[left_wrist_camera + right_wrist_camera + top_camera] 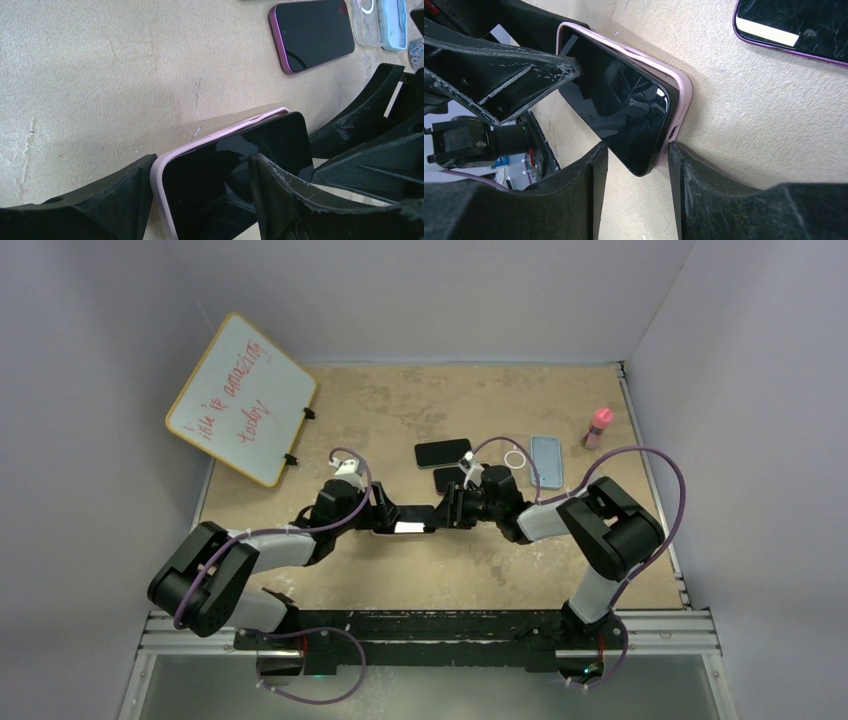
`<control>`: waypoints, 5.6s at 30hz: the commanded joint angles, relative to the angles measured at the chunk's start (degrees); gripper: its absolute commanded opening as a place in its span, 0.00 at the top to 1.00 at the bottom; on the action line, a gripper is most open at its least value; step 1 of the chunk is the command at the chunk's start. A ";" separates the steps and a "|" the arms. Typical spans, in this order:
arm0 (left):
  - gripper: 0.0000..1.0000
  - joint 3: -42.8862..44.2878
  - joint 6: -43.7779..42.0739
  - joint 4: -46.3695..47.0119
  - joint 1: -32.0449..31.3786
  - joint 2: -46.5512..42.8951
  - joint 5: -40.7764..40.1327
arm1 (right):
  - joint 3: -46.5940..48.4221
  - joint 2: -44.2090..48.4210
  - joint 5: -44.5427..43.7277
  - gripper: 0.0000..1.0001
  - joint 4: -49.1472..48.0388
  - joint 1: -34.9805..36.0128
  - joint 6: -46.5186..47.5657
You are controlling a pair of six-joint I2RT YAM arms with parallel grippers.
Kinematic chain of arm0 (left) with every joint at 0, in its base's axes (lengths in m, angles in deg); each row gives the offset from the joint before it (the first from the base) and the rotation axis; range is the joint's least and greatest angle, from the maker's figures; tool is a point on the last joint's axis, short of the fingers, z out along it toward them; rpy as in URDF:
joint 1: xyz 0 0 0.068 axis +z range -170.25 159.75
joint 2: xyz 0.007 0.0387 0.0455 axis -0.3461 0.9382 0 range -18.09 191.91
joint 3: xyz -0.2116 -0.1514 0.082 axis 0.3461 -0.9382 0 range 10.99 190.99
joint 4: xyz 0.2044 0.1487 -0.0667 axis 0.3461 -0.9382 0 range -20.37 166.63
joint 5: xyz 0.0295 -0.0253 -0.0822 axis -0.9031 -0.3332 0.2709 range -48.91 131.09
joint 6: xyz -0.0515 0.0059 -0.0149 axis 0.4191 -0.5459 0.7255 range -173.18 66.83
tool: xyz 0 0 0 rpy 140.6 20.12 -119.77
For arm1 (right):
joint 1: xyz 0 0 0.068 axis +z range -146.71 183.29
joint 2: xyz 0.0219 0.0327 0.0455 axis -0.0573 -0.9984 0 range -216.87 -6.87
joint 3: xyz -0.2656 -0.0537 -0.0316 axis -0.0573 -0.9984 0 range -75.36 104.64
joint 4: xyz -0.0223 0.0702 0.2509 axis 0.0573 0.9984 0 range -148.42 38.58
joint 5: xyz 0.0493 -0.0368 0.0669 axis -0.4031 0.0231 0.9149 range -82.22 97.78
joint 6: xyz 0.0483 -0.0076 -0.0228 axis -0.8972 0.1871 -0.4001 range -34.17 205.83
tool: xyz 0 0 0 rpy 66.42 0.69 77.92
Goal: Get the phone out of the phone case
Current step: Remove the phone case from the phone, then place the phone at the center of the board.
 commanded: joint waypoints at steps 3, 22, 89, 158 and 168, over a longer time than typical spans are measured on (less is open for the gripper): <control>0.32 -2.89 2.50 -9.04 -0.87 2.04 4.79 | 0.87 1.17 1.92 0.54 -6.16 0.39 -2.54; 0.34 -2.54 6.12 -6.20 -6.43 2.47 3.06 | 1.39 -1.92 10.47 0.88 -20.84 1.88 -12.26; 0.18 1.19 21.68 -13.92 -41.85 -7.47 -56.26 | 0.40 15.48 -6.41 1.00 7.20 5.11 -24.27; 0.00 29.30 -10.42 -48.51 -9.98 -23.70 -19.86 | 6.69 8.96 12.15 1.00 43.02 -28.67 20.28; 0.00 35.76 -21.35 -54.01 -8.27 -23.22 -25.89 | 13.79 -2.70 4.69 0.78 43.24 -28.69 21.17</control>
